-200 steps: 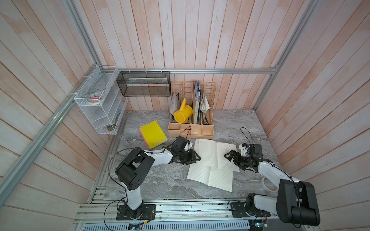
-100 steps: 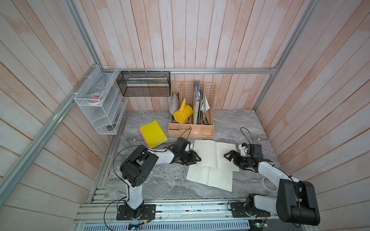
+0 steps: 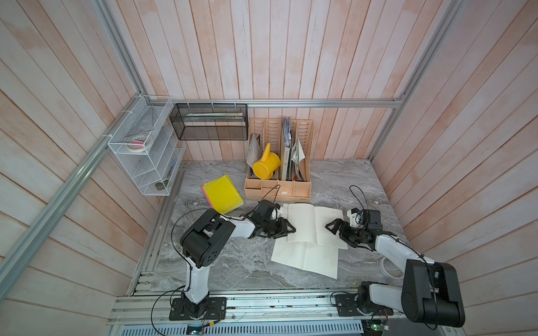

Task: Close the notebook
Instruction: Close the notebook at the center of the board.

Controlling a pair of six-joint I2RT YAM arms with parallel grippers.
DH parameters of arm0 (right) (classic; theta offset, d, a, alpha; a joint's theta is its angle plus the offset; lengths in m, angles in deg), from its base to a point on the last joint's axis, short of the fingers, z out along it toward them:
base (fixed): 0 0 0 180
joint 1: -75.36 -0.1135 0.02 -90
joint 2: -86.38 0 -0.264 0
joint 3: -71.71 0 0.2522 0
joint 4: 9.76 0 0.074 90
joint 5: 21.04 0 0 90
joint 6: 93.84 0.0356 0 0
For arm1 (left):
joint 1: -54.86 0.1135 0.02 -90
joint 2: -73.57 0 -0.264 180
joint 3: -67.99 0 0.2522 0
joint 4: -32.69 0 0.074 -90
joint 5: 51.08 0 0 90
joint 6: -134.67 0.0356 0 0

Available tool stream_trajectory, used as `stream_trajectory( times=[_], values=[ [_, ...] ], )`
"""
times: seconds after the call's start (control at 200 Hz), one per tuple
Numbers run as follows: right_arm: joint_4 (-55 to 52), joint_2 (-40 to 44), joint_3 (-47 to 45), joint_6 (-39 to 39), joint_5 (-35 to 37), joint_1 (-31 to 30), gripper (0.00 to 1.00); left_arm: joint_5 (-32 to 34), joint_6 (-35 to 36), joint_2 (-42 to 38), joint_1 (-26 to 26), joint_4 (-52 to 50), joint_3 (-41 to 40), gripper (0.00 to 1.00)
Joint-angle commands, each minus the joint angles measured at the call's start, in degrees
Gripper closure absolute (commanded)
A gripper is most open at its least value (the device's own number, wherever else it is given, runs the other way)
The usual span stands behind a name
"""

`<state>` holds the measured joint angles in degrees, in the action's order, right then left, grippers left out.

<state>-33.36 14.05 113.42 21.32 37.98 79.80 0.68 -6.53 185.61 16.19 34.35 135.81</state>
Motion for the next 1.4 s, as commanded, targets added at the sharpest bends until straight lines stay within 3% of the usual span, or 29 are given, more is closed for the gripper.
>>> stream_trajectory(
  times=[0.0, 0.415, 0.605, 0.77, 0.865, 1.145, 1.395],
  values=[
    [-1.12, -0.7, -0.63, -0.7, -2.23, -0.03, 0.02, -2.14, -4.72, 2.16, 0.22, 8.29, -4.75, 0.51],
    [-0.96, -1.84, -0.56, -1.03, -2.84, -0.01, 0.02, -6.27, -10.97, 1.75, 0.56, 25.69, -8.79, 0.52],
    [-0.91, -1.4, -0.63, -0.91, -3.12, -0.03, 0.02, -7.23, -14.53, 1.71, 0.54, 30.15, -8.88, 0.62],
    [-0.95, -1.19, -0.53, -0.86, -3.12, 0.03, 0.02, -7.46, -13.15, -1.08, 0.58, 26.51, -8.97, 0.82],
    [-1.26, -0.46, -0.32, -1.0, -2.93, -0.07, 0.02, -6.91, -11.59, -2.65, 0.54, 23.52, -8.99, 1.0],
    [-7.76, 6.36, 5.38, -1.04, 0.71, -1.46, 0.02, -8.78, -12.01, -3.48, 0.55, 22.92, -6.63, 1.0],
    [-10.36, 7.12, 9.59, 0.37, 2.59, -7.13, 0.02, -6.51, -8.3, -11.52, 1.44, 8.12, -2.17, 1.0]
  ],
)
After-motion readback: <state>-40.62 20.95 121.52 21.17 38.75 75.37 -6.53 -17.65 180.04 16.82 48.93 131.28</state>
